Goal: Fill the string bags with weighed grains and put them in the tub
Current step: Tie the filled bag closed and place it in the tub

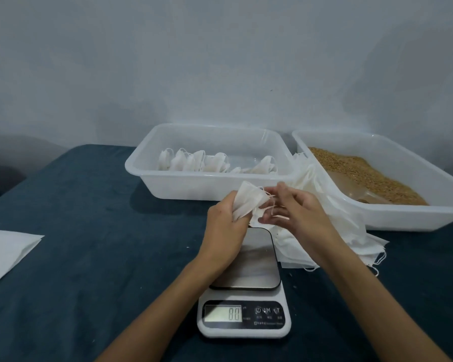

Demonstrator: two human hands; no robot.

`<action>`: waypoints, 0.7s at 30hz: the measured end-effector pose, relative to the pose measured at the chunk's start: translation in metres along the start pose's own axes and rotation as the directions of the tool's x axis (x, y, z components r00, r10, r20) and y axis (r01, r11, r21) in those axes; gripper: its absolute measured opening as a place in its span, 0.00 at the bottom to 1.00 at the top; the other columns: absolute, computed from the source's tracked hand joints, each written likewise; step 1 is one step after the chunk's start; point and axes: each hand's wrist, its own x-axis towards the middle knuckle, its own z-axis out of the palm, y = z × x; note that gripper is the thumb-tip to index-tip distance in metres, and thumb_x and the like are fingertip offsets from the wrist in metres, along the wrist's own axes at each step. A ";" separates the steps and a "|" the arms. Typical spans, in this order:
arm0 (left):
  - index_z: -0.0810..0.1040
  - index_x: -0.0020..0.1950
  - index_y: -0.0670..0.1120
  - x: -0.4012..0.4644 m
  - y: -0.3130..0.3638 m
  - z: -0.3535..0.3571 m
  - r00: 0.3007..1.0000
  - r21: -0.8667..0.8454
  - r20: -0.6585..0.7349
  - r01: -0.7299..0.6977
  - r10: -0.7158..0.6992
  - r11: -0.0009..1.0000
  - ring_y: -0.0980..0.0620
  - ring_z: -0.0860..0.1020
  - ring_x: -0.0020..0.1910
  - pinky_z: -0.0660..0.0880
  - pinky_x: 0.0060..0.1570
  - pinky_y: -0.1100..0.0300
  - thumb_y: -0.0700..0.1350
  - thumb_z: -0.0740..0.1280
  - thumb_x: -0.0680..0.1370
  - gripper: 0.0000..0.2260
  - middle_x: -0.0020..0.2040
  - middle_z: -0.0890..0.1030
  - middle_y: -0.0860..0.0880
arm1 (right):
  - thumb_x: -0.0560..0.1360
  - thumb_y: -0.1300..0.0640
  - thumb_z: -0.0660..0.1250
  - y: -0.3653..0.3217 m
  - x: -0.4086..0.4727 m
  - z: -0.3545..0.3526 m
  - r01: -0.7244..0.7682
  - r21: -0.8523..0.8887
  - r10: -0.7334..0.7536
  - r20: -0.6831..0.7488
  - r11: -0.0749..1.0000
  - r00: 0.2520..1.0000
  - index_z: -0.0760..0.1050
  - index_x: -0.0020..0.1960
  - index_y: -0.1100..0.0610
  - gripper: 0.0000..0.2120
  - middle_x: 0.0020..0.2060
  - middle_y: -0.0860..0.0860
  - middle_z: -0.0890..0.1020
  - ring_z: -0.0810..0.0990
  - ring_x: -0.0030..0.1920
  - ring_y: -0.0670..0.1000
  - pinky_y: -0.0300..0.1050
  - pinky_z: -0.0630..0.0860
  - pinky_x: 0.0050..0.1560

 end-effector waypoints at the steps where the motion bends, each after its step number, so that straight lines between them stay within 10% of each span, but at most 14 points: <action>1: 0.78 0.49 0.37 0.000 -0.001 0.000 1.000 0.026 -0.016 -0.009 0.010 1.000 0.56 0.67 0.33 0.69 0.33 0.56 0.35 0.66 0.80 0.02 0.36 0.77 0.41 | 0.76 0.44 0.67 0.002 0.000 0.000 0.008 -0.036 -0.007 0.021 0.999 1.000 0.82 0.54 0.61 0.20 0.41 0.56 0.84 0.82 0.37 0.54 0.48 0.84 0.46; 7: 0.76 0.50 0.41 0.001 -0.004 -0.002 0.995 0.231 -0.053 -0.072 0.086 0.970 0.51 0.69 0.32 0.70 0.34 0.51 0.35 0.67 0.79 0.02 0.34 0.75 0.50 | 0.76 0.58 0.72 0.005 0.003 0.001 0.204 -0.112 -0.202 0.030 0.973 0.979 0.86 0.47 0.56 0.04 0.36 0.54 0.85 0.80 0.34 0.51 0.41 0.80 0.41; 21: 0.78 0.60 0.47 -0.002 -0.008 -0.003 0.988 0.322 0.033 -0.154 0.151 0.934 0.49 0.76 0.39 0.74 0.40 0.50 0.36 0.69 0.78 0.12 0.42 0.79 0.54 | 0.78 0.54 0.70 0.018 0.017 -0.017 0.298 0.044 -0.290 -0.136 0.954 0.947 0.85 0.46 0.58 0.09 0.31 0.54 0.78 0.72 0.31 0.49 0.42 0.75 0.42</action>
